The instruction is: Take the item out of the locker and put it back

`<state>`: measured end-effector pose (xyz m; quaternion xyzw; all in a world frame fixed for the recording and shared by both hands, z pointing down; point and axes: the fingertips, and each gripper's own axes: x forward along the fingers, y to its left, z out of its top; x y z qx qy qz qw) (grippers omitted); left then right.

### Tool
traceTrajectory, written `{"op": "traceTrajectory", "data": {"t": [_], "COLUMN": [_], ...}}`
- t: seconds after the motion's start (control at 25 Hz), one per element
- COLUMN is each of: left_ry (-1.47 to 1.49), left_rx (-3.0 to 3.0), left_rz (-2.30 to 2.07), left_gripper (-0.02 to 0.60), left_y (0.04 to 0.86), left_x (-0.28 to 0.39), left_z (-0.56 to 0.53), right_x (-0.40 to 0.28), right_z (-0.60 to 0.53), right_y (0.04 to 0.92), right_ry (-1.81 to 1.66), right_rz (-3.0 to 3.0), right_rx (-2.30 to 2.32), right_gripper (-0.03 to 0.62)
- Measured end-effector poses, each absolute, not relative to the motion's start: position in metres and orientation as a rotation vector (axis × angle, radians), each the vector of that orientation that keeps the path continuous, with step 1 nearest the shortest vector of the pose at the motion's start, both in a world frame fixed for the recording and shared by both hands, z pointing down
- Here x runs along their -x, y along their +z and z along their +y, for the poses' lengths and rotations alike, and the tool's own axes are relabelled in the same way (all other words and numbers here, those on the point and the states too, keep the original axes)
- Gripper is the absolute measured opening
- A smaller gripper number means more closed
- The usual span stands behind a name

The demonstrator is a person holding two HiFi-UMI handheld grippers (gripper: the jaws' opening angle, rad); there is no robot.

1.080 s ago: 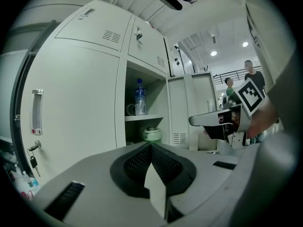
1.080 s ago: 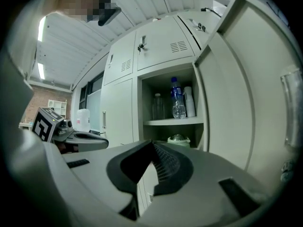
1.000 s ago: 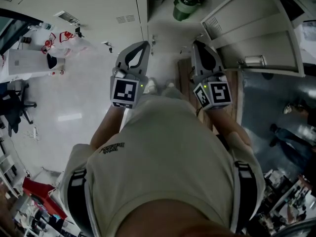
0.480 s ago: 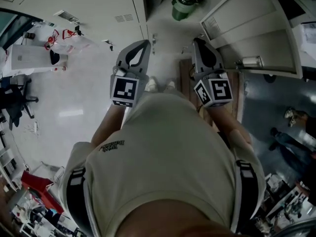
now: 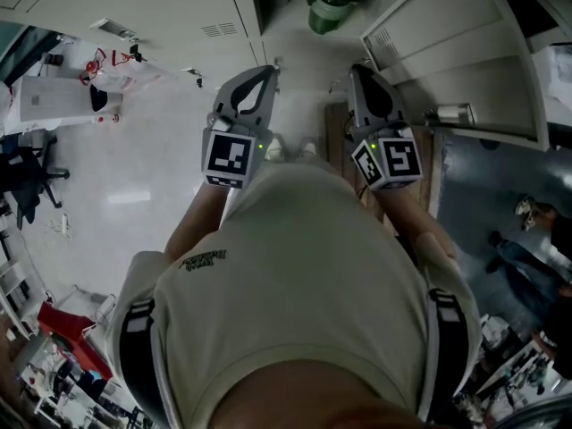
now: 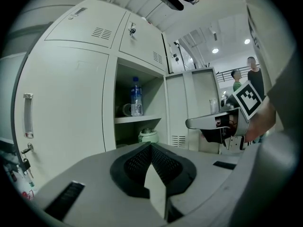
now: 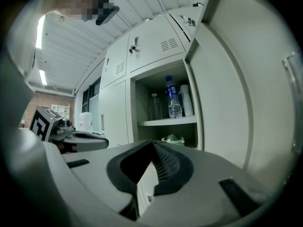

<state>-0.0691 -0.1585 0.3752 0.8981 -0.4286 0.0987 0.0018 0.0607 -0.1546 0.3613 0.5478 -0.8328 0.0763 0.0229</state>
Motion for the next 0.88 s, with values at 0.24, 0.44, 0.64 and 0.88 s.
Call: {"op": "traceTrajectory", "data": {"t": [0.24, 0.44, 0.64, 0.88], "left_ry": [0.328, 0.353, 0.354, 0.362], "left_rx": [-2.795, -2.781, -2.789, -2.791], "left_rz": [-1.354, -1.346, -1.339, -1.33], "left_gripper": [0.013, 0.012, 0.013, 0.012], "left_y": [0.383, 0.394, 0.404, 0.413], "left_x": [0.066, 0.059, 0.051, 0.043], "left_z": [-0.165, -0.18, -0.204, -0.233], "right_x": [-0.061, -0.057, -0.053, -0.054], "right_z": [-0.164, -0.188, -0.216, -0.254], "right_y": [0.371, 0.393, 0.418, 0.442], "right_ry": [0.239, 0.303, 0.381, 0.393], "right_rz": [-2.592, -2.547, -2.485, -2.413], "right_rx": [-1.667, -1.636, -1.631, -1.681], "right_gripper": [0.072, 0.311, 0.368, 0.416]}}
